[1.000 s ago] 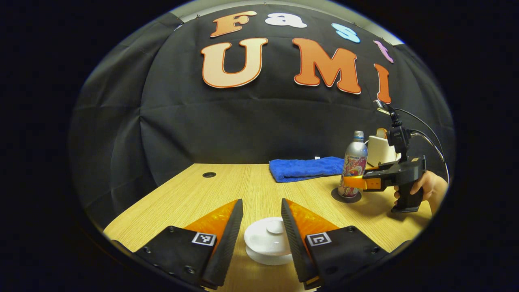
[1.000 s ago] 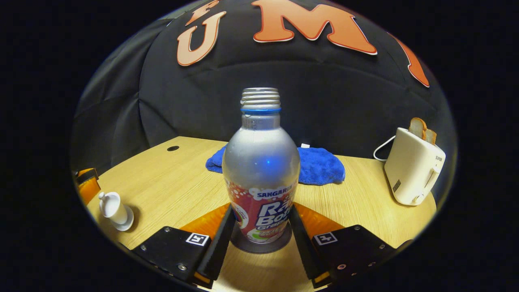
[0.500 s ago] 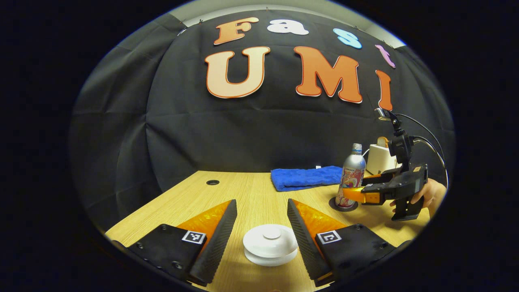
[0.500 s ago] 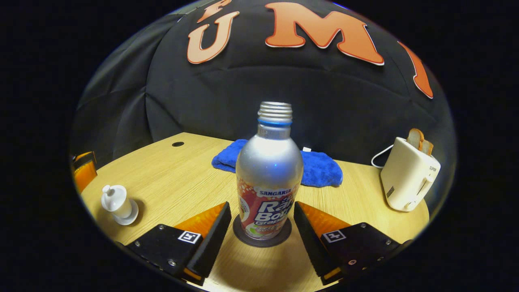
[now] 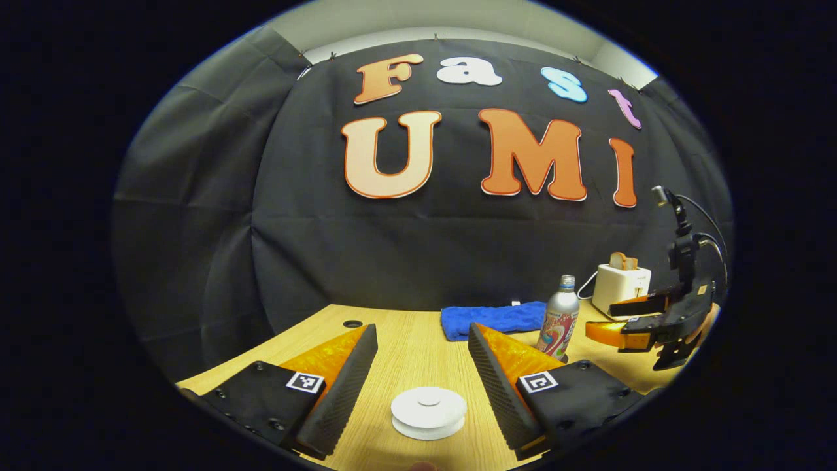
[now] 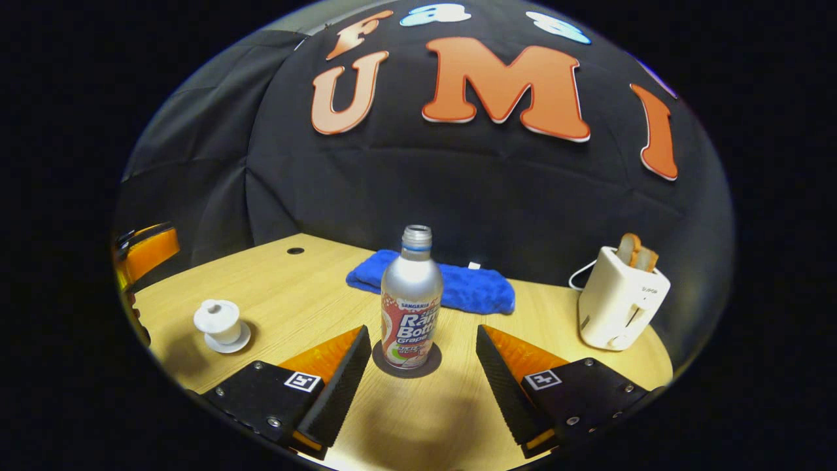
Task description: Open the teacup lid with one hand, grasp the water bottle and pour water into the teacup with the other hand; after pouring, place the water bottle on the coaster and then close the teacup lid.
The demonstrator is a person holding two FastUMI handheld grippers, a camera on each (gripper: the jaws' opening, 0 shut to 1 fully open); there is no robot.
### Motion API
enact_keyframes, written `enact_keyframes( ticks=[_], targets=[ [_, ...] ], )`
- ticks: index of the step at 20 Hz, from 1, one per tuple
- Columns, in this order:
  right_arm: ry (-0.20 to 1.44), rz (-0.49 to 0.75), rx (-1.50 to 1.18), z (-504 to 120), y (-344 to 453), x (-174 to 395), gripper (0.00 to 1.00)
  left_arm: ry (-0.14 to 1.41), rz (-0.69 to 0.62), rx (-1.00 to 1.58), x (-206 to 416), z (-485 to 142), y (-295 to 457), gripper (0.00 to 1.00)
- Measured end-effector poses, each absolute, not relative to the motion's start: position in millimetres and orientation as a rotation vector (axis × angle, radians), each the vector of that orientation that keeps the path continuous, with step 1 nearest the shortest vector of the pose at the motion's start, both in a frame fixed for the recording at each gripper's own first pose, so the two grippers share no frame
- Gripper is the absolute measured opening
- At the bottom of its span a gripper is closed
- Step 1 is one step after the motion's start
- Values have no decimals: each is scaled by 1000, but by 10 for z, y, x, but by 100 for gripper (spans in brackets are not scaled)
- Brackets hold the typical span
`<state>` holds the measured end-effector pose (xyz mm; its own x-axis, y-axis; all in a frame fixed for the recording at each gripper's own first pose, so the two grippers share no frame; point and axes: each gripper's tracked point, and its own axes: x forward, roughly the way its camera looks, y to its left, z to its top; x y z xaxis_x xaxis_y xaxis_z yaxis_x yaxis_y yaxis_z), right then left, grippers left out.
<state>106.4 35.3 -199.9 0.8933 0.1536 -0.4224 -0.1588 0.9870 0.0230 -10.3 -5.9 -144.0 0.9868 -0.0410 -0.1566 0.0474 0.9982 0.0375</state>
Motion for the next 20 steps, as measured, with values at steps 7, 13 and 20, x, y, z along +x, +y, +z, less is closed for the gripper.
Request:
enact_keyframes(
  ticks=[7,13,20],
  targets=[
    [256,97,-23,-1099,31,701,97,111,-53,43,-126,-1053,-228,99],
    [138,55,-35,-486,-124,432,96,75,-42,37,-200,-720,-262,92],
    [76,-7,-56,-150,-227,293,96,30,-33,40,-253,-390,-264,99]
  ],
)
